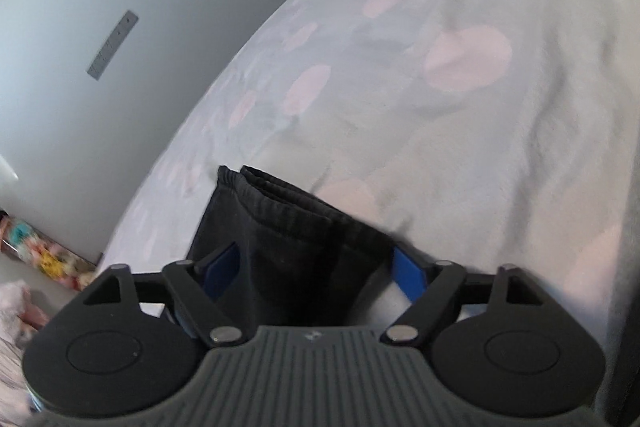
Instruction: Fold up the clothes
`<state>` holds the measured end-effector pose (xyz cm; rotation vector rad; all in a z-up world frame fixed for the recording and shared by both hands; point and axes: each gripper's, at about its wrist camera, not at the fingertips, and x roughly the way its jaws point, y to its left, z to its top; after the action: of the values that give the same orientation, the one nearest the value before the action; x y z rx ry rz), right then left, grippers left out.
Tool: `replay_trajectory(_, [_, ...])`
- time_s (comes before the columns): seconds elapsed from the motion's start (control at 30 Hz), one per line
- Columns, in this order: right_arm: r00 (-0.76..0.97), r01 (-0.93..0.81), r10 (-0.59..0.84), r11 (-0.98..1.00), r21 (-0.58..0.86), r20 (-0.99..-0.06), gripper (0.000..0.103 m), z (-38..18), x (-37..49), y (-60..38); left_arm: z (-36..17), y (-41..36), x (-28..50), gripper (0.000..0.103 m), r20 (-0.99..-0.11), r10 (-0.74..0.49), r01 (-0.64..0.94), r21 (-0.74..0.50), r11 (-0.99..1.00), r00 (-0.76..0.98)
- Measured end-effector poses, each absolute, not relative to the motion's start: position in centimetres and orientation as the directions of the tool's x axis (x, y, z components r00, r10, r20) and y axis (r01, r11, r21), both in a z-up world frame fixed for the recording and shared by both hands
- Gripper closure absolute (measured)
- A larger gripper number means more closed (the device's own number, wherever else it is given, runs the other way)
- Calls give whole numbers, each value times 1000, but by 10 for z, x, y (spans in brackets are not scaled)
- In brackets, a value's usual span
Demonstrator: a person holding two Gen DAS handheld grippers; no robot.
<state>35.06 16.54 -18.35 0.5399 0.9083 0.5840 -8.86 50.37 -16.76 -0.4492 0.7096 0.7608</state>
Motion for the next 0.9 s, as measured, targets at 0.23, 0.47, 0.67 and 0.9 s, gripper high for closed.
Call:
replay_trajectory(0.23, [467, -253, 690, 704, 664, -553, 66, -203, 360, 145, -169, 498, -86, 51, -724, 463, -733, -86, 674, 511])
replay_trajectory(0.47, [425, -145, 701, 677, 721, -573, 65, -193, 372, 147, -167, 502, -89, 51, -724, 468, -752, -106, 651, 507])
replay_trajectory(0.67, [490, -308, 695, 703, 641, -526, 82, -130, 349, 164, -162, 502, -98, 51, -706, 482, -757, -118, 642, 518])
replay_trajectory(0.9, [480, -529, 775, 629, 570, -411, 82, -23, 292, 212, -140, 503, -114, 51, -644, 520, -765, -163, 624, 561])
